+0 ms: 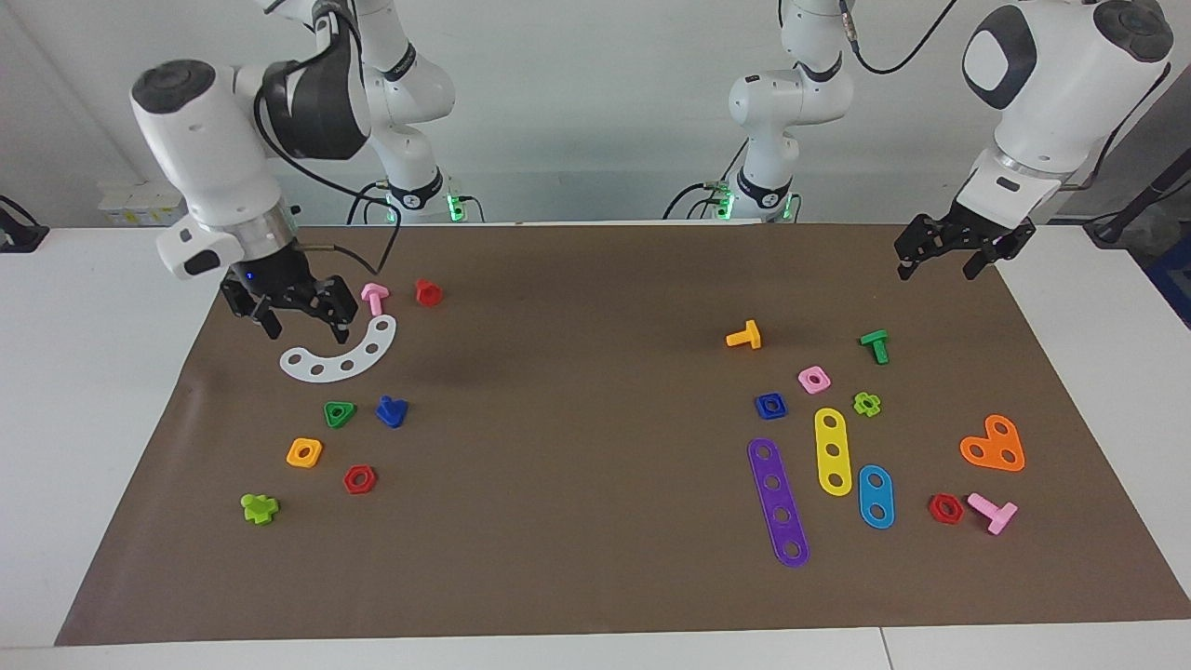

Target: Unscrew and place screws in storage area

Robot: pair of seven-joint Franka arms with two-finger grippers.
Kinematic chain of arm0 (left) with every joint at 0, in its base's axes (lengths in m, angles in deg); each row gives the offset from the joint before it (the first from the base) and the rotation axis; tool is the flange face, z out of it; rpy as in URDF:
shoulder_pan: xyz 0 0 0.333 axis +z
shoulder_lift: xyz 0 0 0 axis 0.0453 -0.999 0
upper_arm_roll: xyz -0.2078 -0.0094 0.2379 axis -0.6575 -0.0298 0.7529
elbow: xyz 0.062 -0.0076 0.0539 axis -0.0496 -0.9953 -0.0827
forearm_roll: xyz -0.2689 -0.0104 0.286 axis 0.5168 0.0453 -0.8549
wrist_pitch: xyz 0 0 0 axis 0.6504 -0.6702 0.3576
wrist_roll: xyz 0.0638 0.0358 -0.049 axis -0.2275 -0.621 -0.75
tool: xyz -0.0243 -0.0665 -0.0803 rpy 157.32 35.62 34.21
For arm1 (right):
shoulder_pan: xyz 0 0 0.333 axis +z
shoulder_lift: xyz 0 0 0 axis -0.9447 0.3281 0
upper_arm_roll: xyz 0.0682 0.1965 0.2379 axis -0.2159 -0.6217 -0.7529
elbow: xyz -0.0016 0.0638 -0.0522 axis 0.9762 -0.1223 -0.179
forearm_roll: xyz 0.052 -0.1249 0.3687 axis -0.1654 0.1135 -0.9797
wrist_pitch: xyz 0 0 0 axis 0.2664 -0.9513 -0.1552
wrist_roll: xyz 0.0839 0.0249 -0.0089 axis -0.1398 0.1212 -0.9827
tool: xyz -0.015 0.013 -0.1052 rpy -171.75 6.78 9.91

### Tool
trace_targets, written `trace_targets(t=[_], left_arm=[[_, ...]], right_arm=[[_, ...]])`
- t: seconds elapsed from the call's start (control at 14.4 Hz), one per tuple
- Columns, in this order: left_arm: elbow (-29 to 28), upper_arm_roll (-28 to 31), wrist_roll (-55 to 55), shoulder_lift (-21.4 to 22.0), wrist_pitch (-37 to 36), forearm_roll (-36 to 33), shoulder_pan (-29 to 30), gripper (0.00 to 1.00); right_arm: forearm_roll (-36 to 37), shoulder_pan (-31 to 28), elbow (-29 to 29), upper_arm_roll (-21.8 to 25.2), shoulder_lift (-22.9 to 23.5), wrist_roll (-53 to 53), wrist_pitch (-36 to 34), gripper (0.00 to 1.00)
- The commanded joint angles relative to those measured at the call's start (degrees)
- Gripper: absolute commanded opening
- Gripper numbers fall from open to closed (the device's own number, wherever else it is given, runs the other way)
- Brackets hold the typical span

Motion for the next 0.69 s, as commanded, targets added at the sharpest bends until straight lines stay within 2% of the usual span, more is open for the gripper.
trace_targets(t=[0.0,0.14,0.42,0.62], left_arm=[[-2.1,0.2,0.8,1.6,1.4,-0.4,0.2,1.0],[-2.0,0.2,0.7,1.6,1.4,-0.4,0.2,1.0],[-1.8,0.2,0.5,1.6,1.4,-0.4,0.2,1.0],[-1.6,0.2,0.3,1.6,1.1,-0.4,0.1,1.0]], right_arm=[[1.2,-0.4,4.8,-0.5,-0.5,1.9,-8.6,1.0],[1.1,-0.5,6.6,-0.5,-1.8,2.0,-11.7,1.0],[0.4,-0.8,6.1,0.5,-3.3,2.2,-14.6,1.0],[0.4,-2.0,5.7,0.5,-3.8,1.5,-14.6,1.0]])
